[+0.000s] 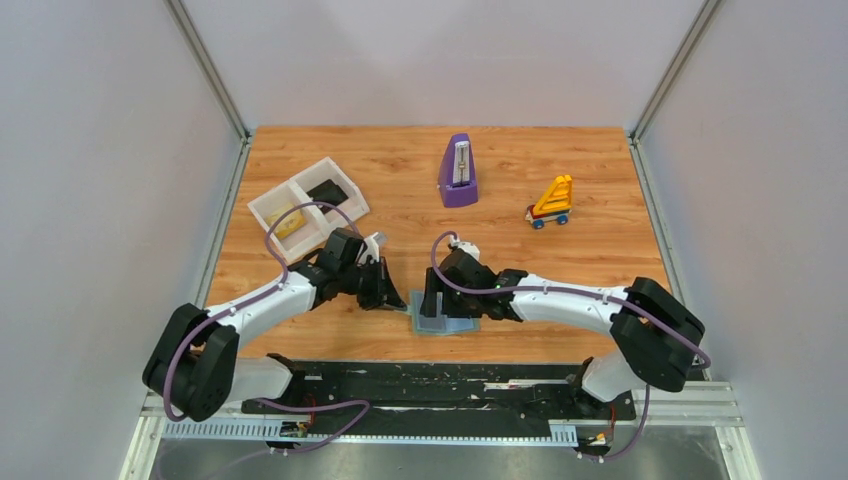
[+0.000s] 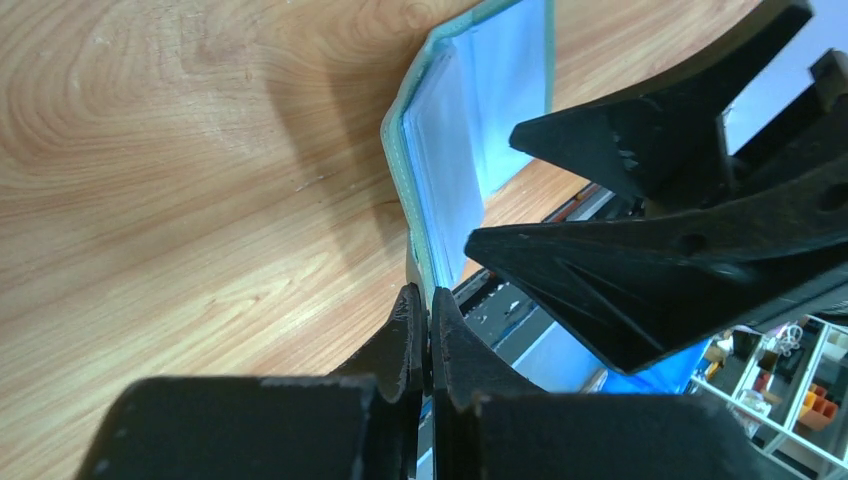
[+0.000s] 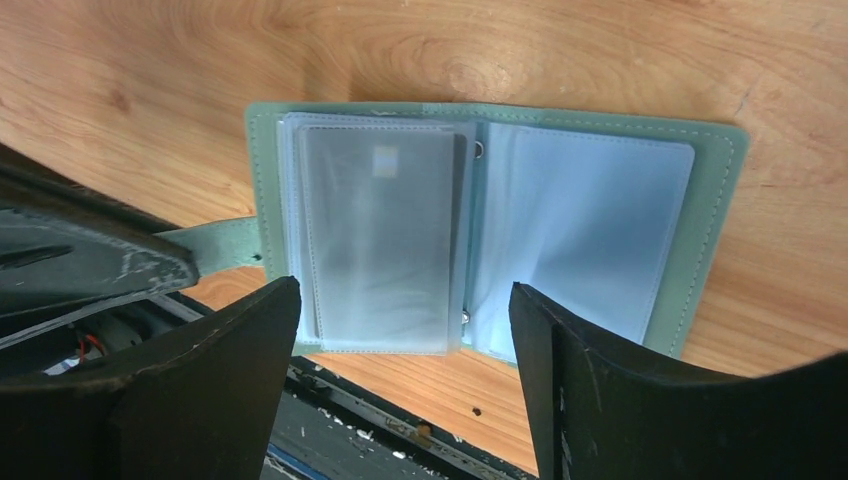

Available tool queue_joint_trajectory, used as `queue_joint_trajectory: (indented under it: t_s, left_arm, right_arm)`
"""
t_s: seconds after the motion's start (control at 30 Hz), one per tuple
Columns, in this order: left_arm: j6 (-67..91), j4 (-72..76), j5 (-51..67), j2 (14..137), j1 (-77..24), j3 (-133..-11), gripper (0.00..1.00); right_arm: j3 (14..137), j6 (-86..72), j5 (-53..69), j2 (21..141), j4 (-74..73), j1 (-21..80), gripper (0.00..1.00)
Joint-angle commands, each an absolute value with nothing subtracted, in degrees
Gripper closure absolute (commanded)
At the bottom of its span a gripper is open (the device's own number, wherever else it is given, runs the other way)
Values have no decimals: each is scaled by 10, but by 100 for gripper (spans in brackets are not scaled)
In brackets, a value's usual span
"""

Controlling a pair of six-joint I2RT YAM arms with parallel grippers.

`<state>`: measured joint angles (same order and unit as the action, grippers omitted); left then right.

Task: Take the credit cards out of the card holder
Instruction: Remove the credit card from the card holder.

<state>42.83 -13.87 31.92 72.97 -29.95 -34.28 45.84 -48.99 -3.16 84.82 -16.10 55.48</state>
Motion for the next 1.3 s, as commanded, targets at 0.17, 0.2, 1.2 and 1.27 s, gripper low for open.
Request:
queue_joint_trajectory:
  t_s: [0.17,0.2,1.2,1.27]
  left_arm:
    - [444,-139,330,700,-303,-354,100]
    - [444,-139,330,700,-303,-355,100]
    - [412,-183,277,717,-303,-346,100]
    - [412,-182,274,718,-303,-343,100]
  right_arm:
    - [492,-490,-42,879,-161,569,22]
    - [493,-490,-42,880,-161,570,22]
    - [489,-504,-137,867,-245,580,28]
    - [488,-506,-144,864,-254,578,28]
